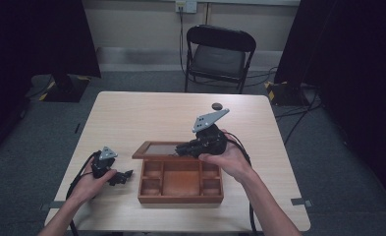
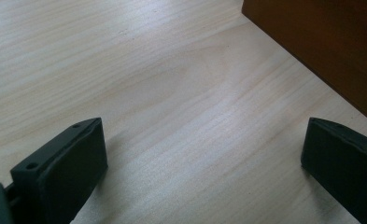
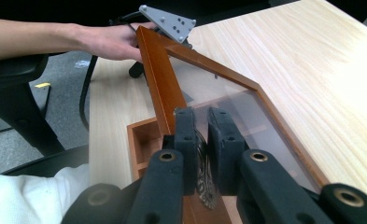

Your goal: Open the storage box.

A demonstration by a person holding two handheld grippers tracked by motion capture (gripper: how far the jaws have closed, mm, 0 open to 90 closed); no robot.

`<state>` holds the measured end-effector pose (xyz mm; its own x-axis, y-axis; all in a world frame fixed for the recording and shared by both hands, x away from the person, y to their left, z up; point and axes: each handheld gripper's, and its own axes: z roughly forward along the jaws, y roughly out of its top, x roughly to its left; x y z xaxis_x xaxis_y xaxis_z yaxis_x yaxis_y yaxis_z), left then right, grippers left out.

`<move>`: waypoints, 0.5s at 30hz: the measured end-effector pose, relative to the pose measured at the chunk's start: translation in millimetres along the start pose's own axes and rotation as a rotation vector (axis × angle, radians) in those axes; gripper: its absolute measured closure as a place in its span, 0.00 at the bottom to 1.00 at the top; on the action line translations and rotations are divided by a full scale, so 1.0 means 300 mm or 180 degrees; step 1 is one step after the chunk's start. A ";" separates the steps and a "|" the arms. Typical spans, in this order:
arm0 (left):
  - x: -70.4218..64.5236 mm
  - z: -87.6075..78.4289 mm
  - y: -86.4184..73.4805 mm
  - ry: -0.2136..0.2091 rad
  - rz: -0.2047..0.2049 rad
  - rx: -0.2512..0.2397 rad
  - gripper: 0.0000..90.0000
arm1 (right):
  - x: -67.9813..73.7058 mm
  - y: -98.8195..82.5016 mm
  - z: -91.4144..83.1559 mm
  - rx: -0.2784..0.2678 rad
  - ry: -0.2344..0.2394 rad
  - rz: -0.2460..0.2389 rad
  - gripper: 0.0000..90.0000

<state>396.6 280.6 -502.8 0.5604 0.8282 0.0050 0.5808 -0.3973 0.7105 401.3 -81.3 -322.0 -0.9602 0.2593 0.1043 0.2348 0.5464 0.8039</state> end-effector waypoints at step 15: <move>0.000 0.000 0.000 -0.0007 -0.0005 0.0000 0.00 | -0.016 0.022 -0.009 -0.0014 -0.0039 0.0019 0.93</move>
<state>396.6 280.5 -502.9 0.5608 0.8279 0.0024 0.5816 -0.3960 0.7106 407.1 -81.0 -315.7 -0.9568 0.2724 0.1020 0.2400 0.5414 0.8058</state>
